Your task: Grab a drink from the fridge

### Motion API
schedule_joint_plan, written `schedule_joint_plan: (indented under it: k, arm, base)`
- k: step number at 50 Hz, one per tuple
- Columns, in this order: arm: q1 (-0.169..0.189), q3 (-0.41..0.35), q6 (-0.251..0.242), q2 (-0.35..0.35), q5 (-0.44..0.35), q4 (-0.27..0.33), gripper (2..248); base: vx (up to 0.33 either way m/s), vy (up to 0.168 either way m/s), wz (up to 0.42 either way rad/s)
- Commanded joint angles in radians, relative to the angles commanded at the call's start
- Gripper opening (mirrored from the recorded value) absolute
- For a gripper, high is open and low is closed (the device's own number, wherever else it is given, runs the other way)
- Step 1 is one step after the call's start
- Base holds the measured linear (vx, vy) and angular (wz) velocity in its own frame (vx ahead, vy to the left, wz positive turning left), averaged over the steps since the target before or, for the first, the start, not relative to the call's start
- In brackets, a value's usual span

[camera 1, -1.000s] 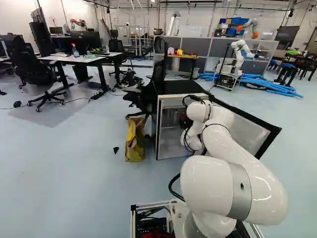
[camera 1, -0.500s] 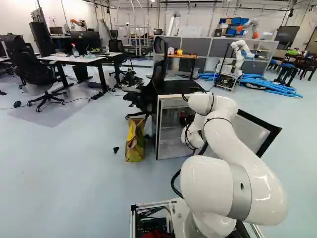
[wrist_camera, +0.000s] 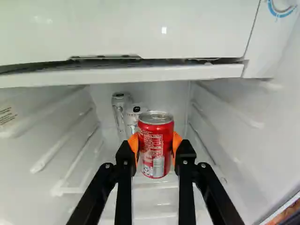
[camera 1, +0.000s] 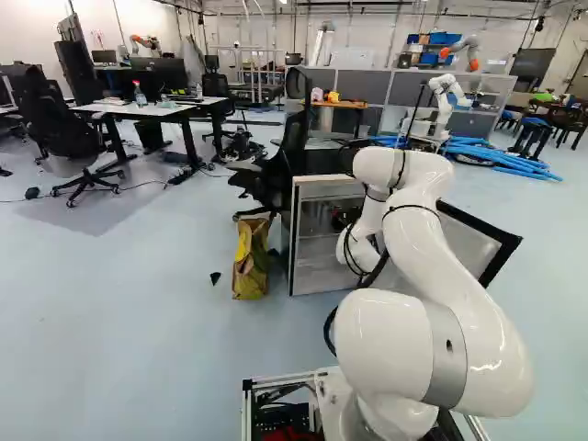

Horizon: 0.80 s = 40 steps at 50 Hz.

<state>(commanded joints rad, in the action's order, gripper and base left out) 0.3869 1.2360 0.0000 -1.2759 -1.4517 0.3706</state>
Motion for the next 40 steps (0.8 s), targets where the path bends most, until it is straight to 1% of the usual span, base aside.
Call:
schedule_joint_plan:
  k: [23, 40]
  arm:
    - [-0.007, -0.222, 0.000, 0.164, 0.000, 0.000, 92]
    - [-0.012, -0.366, 0.000, 0.276, 0.000, 0.000, 92]
  base:
    - [0.000, 0.000, 0.000]
    - [0.000, 0.000, 0.000]
